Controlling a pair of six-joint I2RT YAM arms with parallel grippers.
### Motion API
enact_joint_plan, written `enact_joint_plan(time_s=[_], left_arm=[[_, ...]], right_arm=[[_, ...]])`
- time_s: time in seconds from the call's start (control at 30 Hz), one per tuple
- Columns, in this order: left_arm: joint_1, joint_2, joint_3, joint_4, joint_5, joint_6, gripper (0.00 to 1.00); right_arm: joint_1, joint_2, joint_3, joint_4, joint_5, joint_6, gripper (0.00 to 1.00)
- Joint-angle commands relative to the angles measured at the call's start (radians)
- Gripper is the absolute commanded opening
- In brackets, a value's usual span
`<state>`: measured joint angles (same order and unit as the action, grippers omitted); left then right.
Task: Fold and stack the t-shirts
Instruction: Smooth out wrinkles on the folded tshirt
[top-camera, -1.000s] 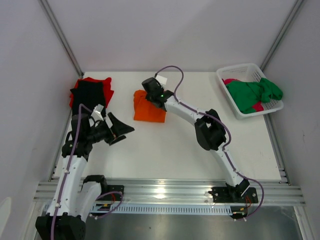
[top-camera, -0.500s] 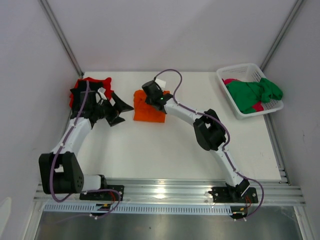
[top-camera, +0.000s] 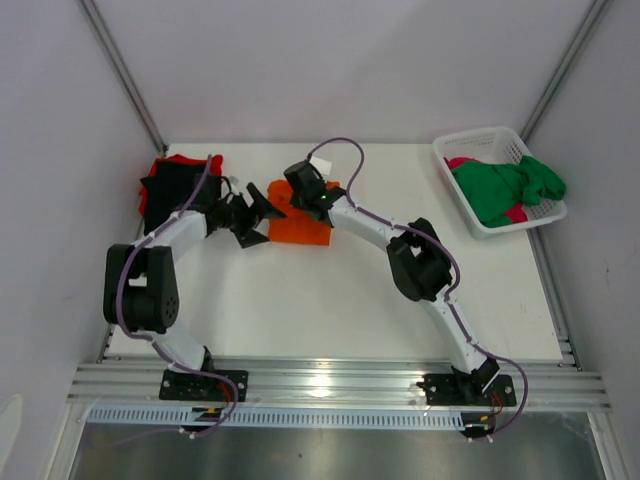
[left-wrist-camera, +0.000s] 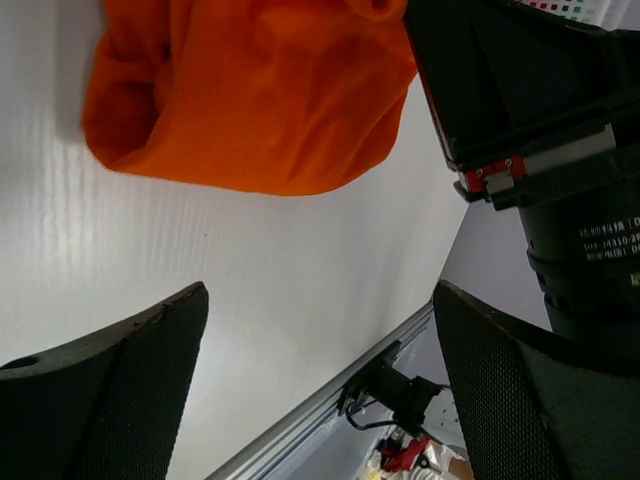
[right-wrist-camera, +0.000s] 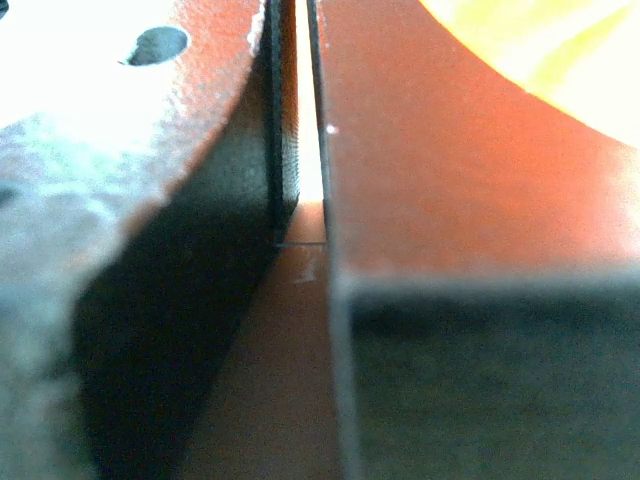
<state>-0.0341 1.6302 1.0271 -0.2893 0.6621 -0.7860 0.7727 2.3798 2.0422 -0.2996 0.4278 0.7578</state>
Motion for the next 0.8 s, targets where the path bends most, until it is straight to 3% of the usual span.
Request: enact_joint_plan(time_s=[0.0,0.27,0.77], left_arm=[[-0.039,0.068,0.091,0.052,0.021,-0.027,0.95],[-0.084,0.149,0.151,0.062,0.019,-0.029,0.94],[-0.093,0.221,0.079,0.170,0.013,-0.055,0.94]], right_arm=[[-0.001,-0.062,-0.005,0.025,0.002,-0.018,0.00],[-0.003,-0.111,-0.045,0.031,0.009,-0.031,0.00],[0.007,-0.212,-0.183,0.074,0.009,-0.017,0.00]])
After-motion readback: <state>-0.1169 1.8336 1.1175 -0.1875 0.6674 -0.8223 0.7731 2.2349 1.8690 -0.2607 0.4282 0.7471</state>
